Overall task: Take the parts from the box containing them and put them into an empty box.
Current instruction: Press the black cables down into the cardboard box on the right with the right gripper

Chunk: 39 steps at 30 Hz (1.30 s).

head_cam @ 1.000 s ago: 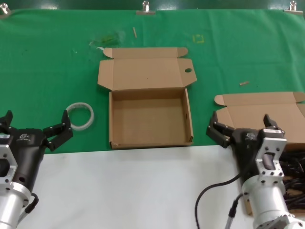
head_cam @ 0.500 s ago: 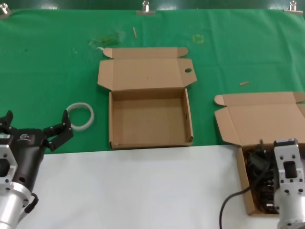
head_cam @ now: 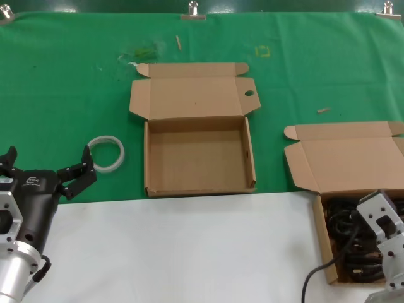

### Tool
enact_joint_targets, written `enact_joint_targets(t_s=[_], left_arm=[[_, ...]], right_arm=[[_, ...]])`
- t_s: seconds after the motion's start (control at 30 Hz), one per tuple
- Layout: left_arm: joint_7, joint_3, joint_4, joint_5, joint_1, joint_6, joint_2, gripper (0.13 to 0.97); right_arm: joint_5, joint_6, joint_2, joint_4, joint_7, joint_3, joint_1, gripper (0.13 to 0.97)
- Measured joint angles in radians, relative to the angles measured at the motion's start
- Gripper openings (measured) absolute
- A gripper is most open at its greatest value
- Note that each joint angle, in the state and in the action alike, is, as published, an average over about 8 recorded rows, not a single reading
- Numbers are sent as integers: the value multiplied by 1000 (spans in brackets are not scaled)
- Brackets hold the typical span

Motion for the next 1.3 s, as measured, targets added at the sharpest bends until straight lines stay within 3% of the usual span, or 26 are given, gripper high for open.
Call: enact_joint_targets(t_s=[0.33,0.53,0.83,1.3], left_arm=[[0,0,0,0,0,0,0,965],[0,0,0,0,0,0,0,965],[0,0,0,0,0,0,0,965],[0,0,0,0,0,0,0,965]], right_arm=[[196,73,0,-9,-449,68,47,966],[249,83,0,-19,-615,102,64,966],[265,75,0,-40,-710,129,86,966],[268,41,0,-93,-734,141,108,966]])
